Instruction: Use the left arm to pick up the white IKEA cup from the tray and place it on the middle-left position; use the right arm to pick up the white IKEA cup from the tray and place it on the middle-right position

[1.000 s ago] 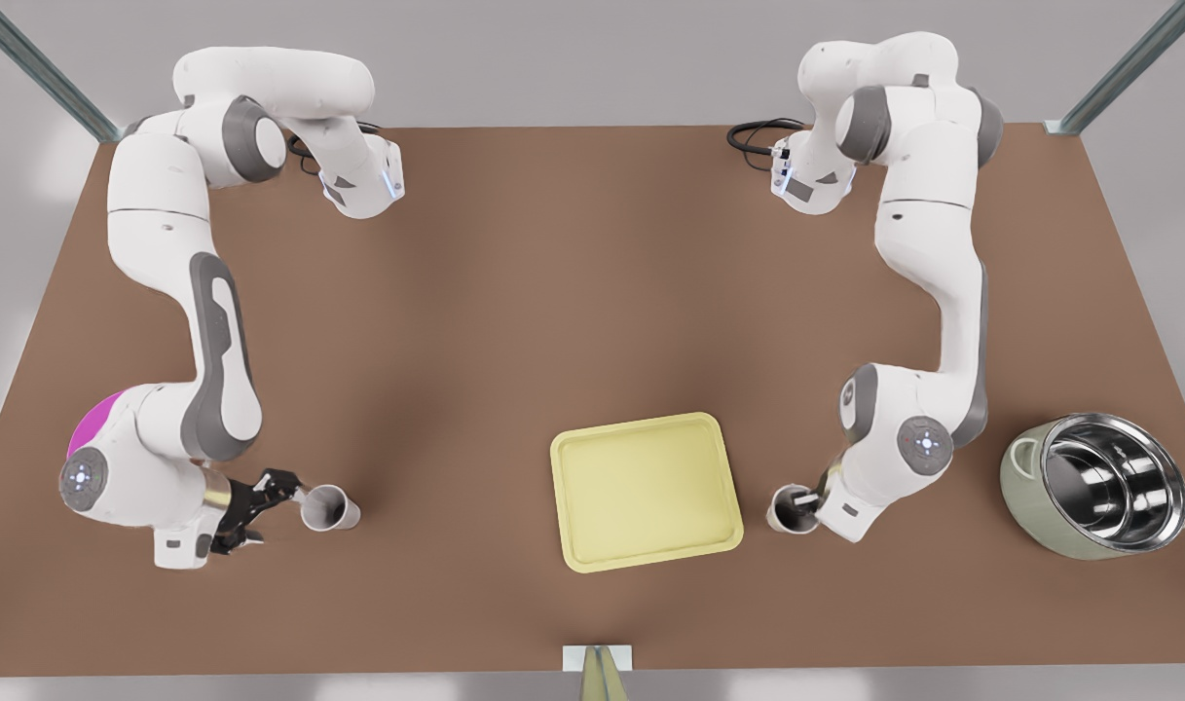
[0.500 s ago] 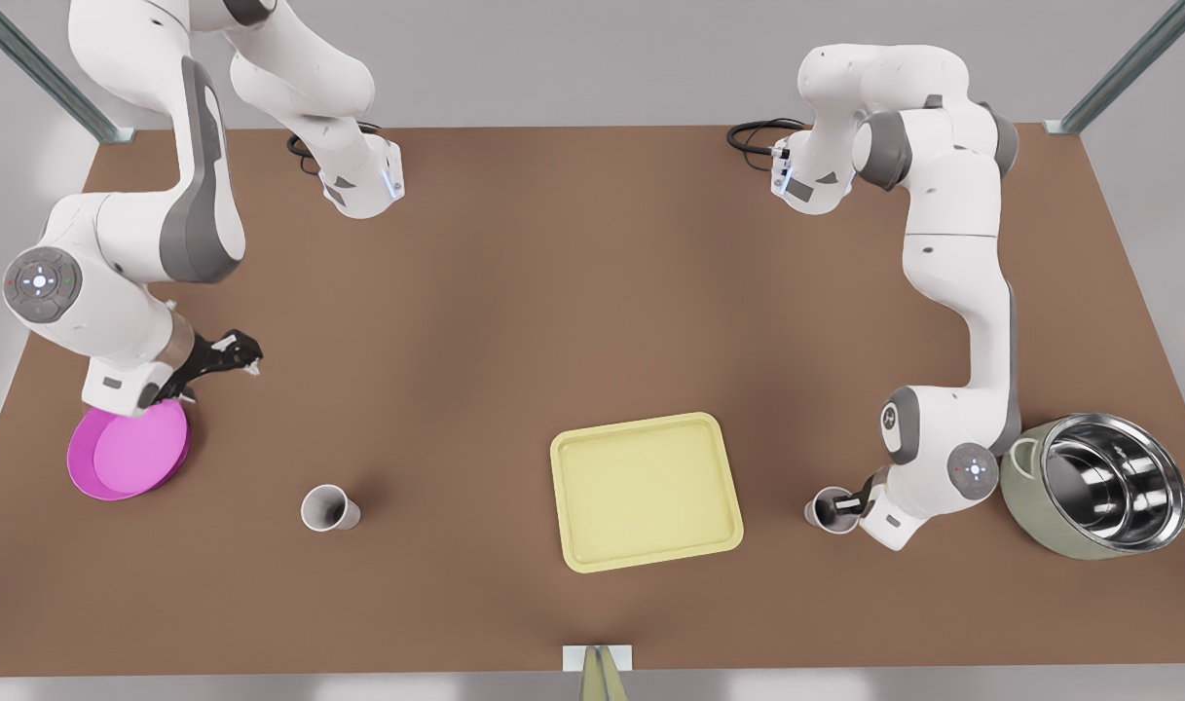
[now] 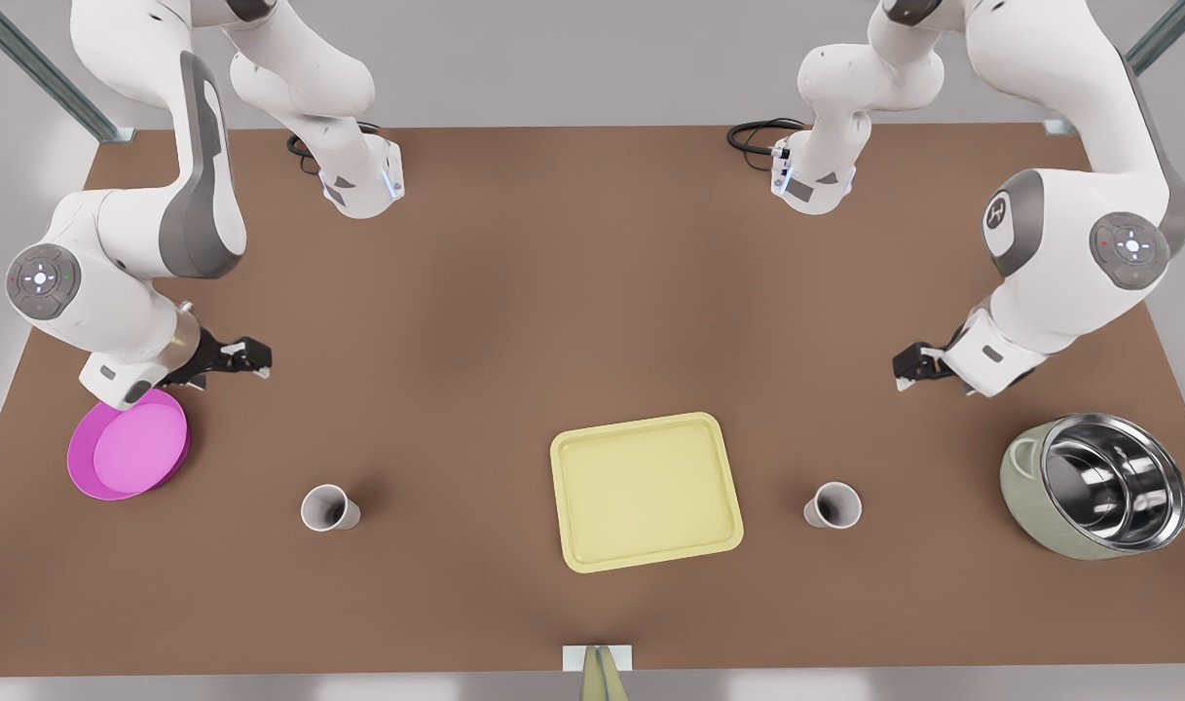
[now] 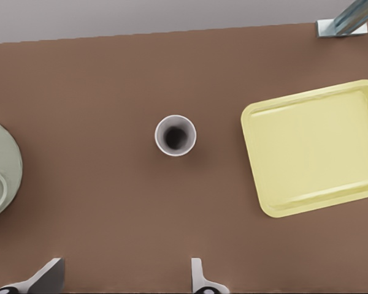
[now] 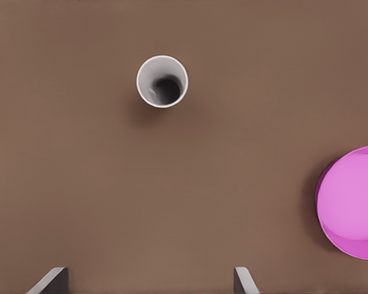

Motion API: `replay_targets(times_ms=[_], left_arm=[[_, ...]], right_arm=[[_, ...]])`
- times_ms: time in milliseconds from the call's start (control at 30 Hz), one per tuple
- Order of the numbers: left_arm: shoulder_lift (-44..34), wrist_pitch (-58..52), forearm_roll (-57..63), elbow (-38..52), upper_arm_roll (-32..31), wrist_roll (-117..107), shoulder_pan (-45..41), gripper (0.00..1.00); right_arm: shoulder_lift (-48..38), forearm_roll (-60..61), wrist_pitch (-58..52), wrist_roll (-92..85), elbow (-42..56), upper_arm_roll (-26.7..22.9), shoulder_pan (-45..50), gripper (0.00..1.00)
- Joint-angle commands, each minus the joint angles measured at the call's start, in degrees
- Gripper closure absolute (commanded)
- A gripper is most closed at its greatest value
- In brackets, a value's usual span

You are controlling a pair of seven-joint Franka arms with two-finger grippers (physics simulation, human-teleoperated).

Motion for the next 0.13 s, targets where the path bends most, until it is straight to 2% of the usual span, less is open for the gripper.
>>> replay_targets(times_ms=[0, 100], left_arm=[[-0.1, -4.7, 0.3, -0.2, 0.0, 1.6, 0.0, 0.0], [-0.1, -4.7, 0.4, -0.2, -0.1, 1.6, 0.0, 0.0]], right_arm=[[0.0, -0.5, 0.0, 13.6, 0.0, 0.0, -0.1, 0.0], [-0.6, -0.3, -1.1, 11.3, -0.1, -0.1, -0.9, 0.0]])
